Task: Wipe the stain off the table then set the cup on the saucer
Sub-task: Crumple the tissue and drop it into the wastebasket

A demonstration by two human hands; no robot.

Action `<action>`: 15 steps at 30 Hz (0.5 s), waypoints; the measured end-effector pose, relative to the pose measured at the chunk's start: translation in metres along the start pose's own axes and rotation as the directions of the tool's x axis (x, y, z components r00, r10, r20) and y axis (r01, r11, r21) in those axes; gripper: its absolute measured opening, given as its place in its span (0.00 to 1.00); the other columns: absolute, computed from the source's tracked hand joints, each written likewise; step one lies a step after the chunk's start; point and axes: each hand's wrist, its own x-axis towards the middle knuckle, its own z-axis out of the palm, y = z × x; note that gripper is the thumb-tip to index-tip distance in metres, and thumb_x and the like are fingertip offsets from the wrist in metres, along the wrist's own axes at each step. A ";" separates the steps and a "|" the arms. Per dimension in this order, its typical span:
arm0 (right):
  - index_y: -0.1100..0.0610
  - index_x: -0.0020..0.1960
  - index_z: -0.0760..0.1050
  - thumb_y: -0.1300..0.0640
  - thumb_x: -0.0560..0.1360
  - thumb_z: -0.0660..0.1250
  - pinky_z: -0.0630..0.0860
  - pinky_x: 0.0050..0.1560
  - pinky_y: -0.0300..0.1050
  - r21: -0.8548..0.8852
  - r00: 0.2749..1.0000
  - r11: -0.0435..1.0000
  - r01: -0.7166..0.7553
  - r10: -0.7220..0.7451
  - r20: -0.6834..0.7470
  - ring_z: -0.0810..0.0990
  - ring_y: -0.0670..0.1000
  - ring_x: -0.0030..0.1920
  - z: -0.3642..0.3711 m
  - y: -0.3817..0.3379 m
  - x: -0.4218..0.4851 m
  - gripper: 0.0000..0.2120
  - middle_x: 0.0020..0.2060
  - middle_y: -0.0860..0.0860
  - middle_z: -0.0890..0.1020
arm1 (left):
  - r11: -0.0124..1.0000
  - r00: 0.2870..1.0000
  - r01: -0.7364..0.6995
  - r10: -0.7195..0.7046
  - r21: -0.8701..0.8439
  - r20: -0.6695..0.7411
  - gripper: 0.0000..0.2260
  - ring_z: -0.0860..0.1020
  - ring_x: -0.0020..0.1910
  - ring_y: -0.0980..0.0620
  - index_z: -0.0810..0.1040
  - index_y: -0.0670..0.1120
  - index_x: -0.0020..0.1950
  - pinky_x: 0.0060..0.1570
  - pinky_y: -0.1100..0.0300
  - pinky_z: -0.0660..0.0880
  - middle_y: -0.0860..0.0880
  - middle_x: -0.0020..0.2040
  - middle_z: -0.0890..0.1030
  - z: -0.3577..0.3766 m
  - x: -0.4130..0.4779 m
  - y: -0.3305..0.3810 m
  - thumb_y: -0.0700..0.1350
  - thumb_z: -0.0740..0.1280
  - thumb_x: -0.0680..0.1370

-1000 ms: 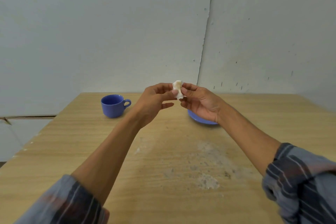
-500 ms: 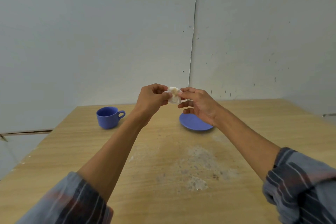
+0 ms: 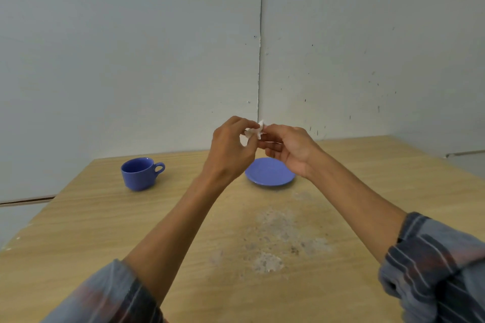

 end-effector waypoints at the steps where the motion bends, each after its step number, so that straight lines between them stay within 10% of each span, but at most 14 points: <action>1: 0.63 0.50 0.80 0.59 0.72 0.69 0.75 0.34 0.40 0.010 1.000 1.000 -0.013 0.013 -0.001 0.83 0.51 0.36 -0.004 -0.003 -0.003 0.10 0.43 0.57 0.84 | 1.000 1.000 -0.013 0.013 -0.013 0.024 0.09 0.78 0.45 0.56 0.82 0.44 0.54 0.45 0.69 0.72 0.50 0.50 0.81 0.003 0.000 0.002 0.41 0.68 0.75; 15: 0.63 0.53 0.79 0.57 0.74 0.69 0.77 0.37 0.40 -0.008 0.972 0.993 0.119 -0.118 -0.205 0.81 0.52 0.40 -0.146 -0.007 -0.096 0.12 0.45 0.57 0.82 | 0.827 0.898 0.341 -0.148 -0.446 0.414 0.04 0.83 0.42 0.58 0.83 0.49 0.49 0.40 0.71 0.74 0.53 0.43 0.86 0.101 -0.022 0.090 0.44 0.72 0.75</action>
